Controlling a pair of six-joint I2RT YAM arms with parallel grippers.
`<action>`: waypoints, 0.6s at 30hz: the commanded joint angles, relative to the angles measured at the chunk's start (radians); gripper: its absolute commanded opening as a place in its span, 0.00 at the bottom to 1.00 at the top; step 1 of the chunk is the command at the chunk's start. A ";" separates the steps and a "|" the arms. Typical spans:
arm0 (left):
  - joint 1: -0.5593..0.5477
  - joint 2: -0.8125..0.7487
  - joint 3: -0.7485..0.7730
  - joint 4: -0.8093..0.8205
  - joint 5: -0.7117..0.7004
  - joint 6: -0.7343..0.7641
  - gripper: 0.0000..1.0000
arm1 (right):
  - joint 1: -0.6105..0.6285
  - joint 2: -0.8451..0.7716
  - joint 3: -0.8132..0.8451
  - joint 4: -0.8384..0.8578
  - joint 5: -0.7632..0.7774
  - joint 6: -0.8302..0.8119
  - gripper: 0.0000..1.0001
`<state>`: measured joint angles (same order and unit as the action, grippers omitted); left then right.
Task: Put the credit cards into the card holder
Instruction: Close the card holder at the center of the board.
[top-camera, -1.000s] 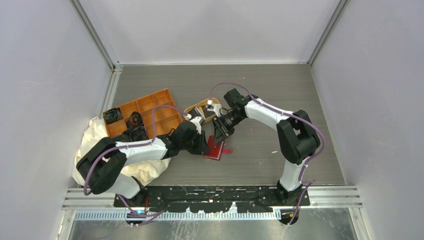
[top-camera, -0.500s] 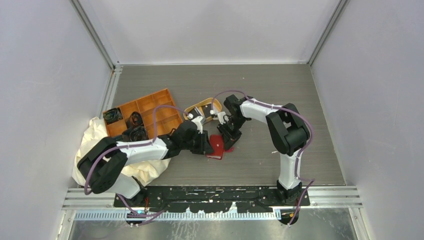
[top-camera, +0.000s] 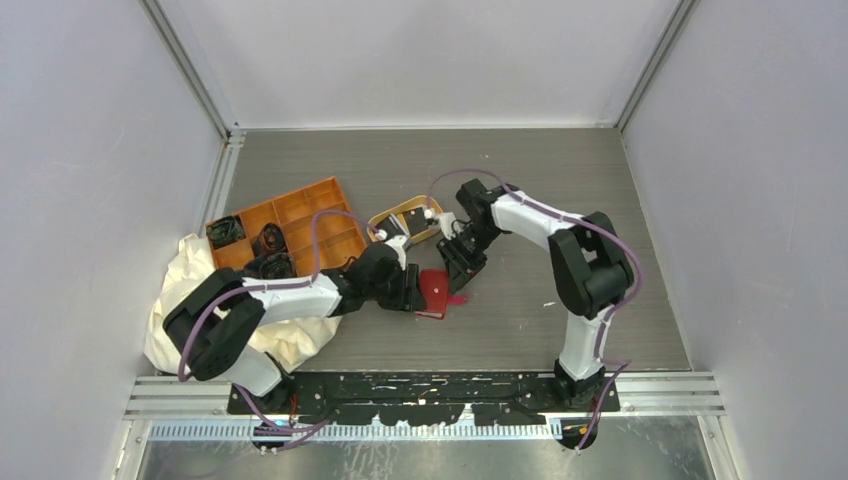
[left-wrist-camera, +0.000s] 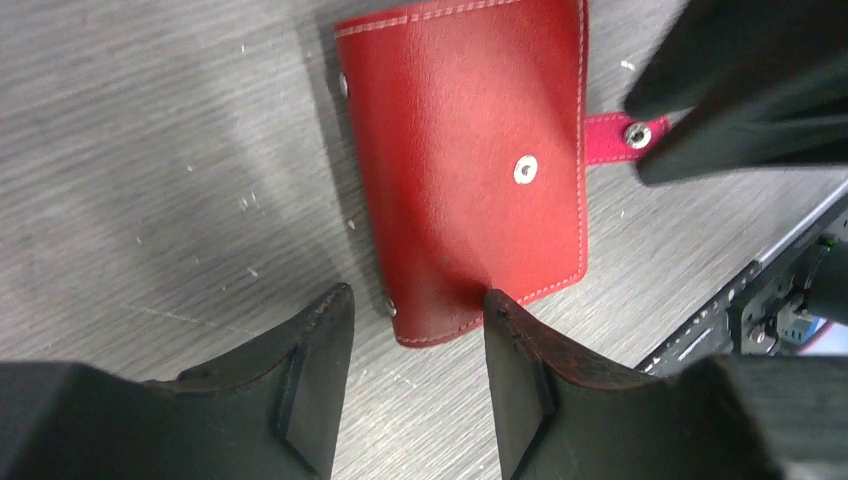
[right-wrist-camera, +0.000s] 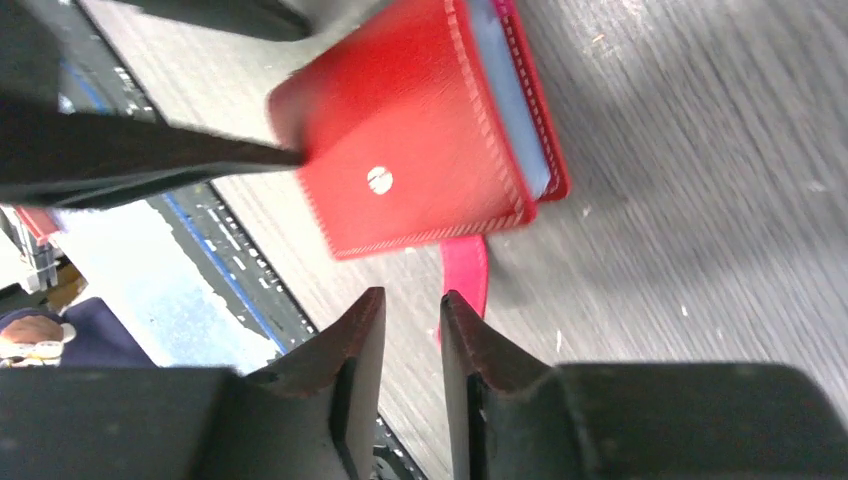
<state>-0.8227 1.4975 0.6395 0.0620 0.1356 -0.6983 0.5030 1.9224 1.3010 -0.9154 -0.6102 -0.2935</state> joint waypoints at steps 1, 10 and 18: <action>-0.004 0.039 0.063 0.022 0.022 0.003 0.51 | -0.070 -0.213 -0.019 -0.003 -0.108 -0.030 0.38; -0.077 0.082 0.090 0.014 -0.008 -0.101 0.41 | -0.104 -0.144 -0.113 -0.057 0.003 -0.036 0.61; -0.136 0.117 0.070 0.081 -0.074 -0.200 0.36 | -0.101 -0.077 -0.103 -0.054 0.069 0.005 0.50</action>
<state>-0.9329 1.5921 0.7082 0.1097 0.1150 -0.8474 0.3981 1.8530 1.1790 -0.9474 -0.5800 -0.3031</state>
